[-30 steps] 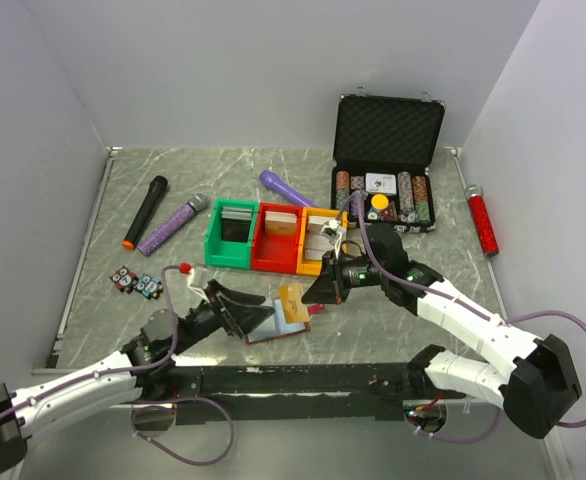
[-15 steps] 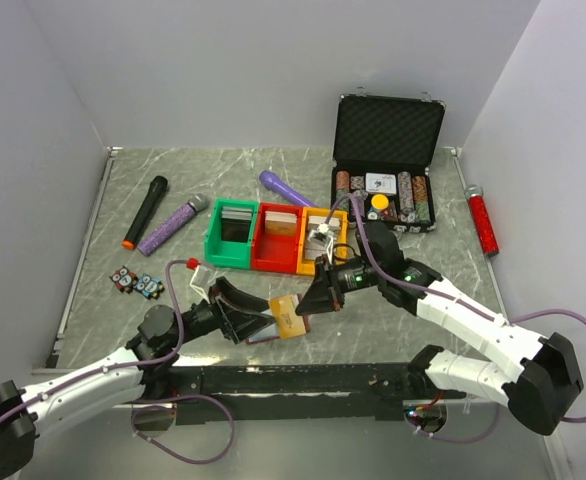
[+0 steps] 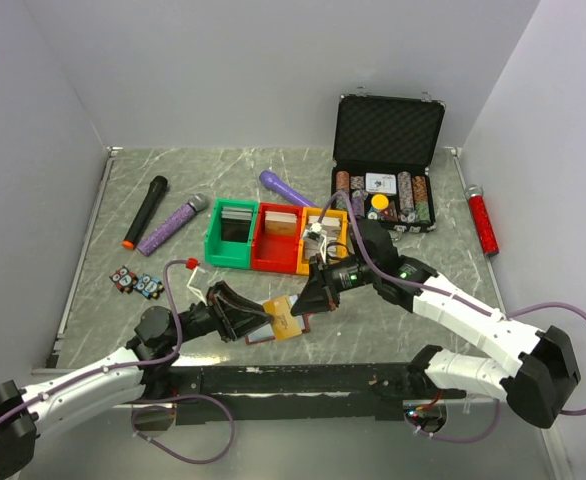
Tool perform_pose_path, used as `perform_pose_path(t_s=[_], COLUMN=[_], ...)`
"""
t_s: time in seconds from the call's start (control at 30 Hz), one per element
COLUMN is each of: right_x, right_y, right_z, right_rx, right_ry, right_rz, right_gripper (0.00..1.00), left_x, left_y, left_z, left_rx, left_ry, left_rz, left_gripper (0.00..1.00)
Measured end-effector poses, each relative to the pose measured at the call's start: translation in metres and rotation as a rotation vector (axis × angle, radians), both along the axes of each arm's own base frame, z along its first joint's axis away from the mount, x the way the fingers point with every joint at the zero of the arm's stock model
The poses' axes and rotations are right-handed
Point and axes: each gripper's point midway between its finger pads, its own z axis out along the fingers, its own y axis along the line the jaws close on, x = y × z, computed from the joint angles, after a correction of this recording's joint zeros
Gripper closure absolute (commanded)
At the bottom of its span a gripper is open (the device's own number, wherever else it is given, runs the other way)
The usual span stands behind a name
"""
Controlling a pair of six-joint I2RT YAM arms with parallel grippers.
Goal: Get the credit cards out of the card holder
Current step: Place the credit card in the storage box.
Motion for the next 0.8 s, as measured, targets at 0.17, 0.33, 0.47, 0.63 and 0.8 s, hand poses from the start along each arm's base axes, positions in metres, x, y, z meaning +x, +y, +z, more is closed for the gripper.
perform_pose_path(t_s=[0.17, 0.33, 0.47, 0.63, 0.8], right_x=[-0.005, -0.01, -0.009, -0.005, -0.004], right_y=[0.003, 0.005, 0.006, 0.013, 0.017], right_z=[-0.001, -0.003, -0.003, 0.008, 0.018], right_rx=[-0.004, -0.01, -0.016, 0.043, 0.114], right_ry=[0.004, 0.005, 0.018, 0.028, 0.051], right_rz=[0.016, 0.031, 0.019, -0.01, -0.02], right_gripper=[1.0, 1.0, 0.68, 0.58, 0.59], left_x=[-0.001, -0.002, -0.002, -0.002, -0.001], left_y=[-0.001, -0.005, -0.005, 0.0, 0.011], left_z=[0.002, -0.001, -0.001, 0.011, 0.037], left_rx=[-0.01, -0.003, -0.003, -0.043, -0.137], left_ry=[-0.008, 0.01, 0.009, -0.015, -0.053], left_rz=[-0.011, -0.032, -0.034, -0.016, 0.032], left_gripper=[0.73, 0.99, 0.99, 0.99, 0.99])
